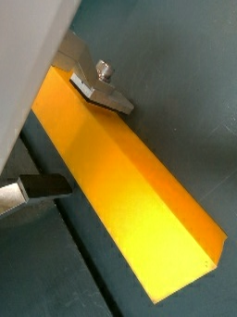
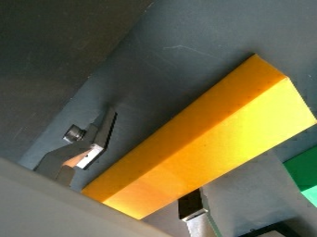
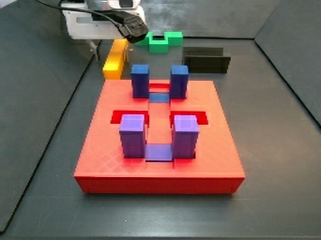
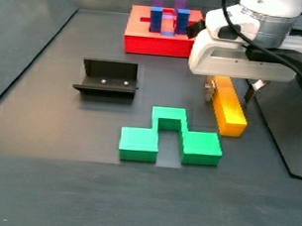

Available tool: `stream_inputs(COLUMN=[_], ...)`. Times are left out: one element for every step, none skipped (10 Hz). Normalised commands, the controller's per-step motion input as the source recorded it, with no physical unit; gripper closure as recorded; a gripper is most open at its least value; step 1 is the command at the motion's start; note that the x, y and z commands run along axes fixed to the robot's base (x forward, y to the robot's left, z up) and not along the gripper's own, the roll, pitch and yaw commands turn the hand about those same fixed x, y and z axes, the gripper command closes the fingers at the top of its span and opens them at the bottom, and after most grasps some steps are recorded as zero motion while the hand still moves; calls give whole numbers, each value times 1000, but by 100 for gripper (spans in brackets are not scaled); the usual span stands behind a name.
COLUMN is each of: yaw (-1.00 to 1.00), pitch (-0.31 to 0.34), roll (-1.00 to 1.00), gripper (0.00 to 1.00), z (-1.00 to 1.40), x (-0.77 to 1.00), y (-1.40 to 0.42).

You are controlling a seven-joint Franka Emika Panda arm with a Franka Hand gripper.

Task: Pick up the yellow object. Move up. Move to above the board. Insert the yellow object.
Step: Pick up the yellow object.

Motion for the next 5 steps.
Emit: stream_inputs(yaw=[0,0,0,0,0], pitch=[0,0,0,0,0], roll=[0,0,0,0,0], gripper=[100,100,100,100,100], z=[0,0,0,0,0], x=[0,0,0,0,0], y=[0,0,0,0,0])
